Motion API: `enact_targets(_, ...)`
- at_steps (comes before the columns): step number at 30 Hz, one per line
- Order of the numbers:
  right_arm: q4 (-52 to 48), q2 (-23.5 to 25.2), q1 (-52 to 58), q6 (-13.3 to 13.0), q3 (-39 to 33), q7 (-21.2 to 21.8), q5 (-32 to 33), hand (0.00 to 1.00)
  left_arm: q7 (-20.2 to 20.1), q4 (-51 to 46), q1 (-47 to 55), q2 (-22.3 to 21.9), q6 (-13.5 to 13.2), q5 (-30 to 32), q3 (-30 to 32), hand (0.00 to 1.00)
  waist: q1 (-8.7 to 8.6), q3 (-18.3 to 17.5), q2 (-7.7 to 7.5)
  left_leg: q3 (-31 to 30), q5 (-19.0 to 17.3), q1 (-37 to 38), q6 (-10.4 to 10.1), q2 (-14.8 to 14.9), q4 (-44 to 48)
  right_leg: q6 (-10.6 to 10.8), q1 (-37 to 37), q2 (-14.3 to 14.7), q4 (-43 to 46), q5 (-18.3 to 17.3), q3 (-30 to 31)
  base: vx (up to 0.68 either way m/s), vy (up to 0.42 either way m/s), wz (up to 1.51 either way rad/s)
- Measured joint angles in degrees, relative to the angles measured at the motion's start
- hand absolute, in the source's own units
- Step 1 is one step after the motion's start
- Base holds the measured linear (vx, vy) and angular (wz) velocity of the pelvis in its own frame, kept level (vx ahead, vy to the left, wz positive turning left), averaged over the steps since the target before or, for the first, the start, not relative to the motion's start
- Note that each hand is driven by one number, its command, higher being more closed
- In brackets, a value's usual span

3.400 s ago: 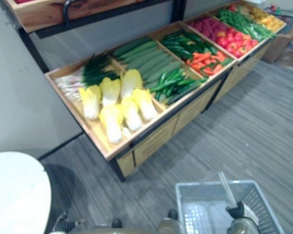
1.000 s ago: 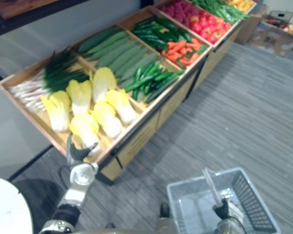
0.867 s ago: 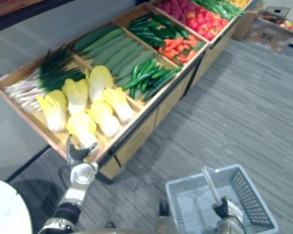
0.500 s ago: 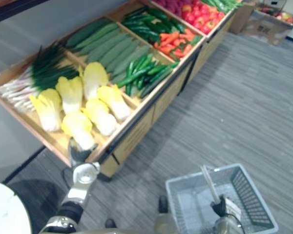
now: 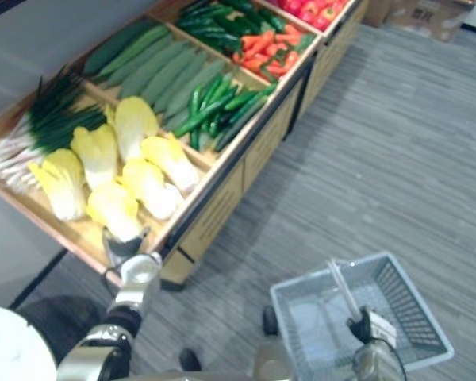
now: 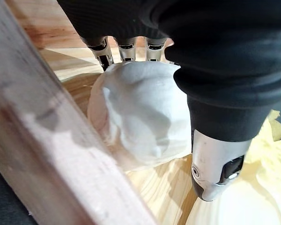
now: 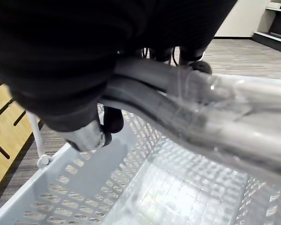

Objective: Pick vegetable in the basket

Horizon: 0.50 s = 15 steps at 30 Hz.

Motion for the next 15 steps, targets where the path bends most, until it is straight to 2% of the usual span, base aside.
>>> enact_targets(2, -0.38, -0.75, -0.45, -0.69, 0.95, -0.02, 0.01, 1.00, 1.14, 1.47, -1.62, 0.13, -0.38, 0.00, 1.37, 0.00, -0.01, 0.01, -0.01, 0.71, 0.01, -0.91, -0.01, 0.01, 0.25, -0.13, -1.31, 0.28, 0.17, 0.08, 0.54, -0.05, -0.055, -0.19)
enact_targets(3, -0.38, -0.74, -0.84, -0.69, 0.99, -0.01, 0.01, 1.00, 1.89, 2.16, -2.41, 0.23, -0.37, -0.15, 2.23, 1.00, -0.04, 0.04, -0.03, 1.08, 0.02, -1.17, -0.03, 0.03, 0.26, -0.17, -1.88, 0.46, 0.15, 0.10, 1.18, -0.04, -0.049, -0.19)
enact_targets(8, -0.43, -0.87, -0.91, -0.90, 1.41, -0.01, 0.04, 1.00, 3.55, 3.98, -3.74, 2.06, -0.53, -3.26, 3.48, 1.00, -0.12, 0.07, -0.08, 2.16, -0.08, -1.23, -0.34, 0.61, 0.40, -0.39, -2.35, 0.88, 0.10, 0.10, 1.86, -0.01, -0.043, -0.11)
enact_targets(15, -0.30, -1.74, -0.79, -2.00, 3.19, 0.01, 0.06, 1.00, 2.22, 7.23, -4.22, 5.87, -2.84, -9.35, 3.79, 1.00, -0.14, 0.14, -0.23, 2.60, 0.09, -0.62, -0.96, 1.20, -0.41, -0.61, -1.99, 1.69, -0.77, 0.34, 2.24, 0.01, -0.043, -0.05)
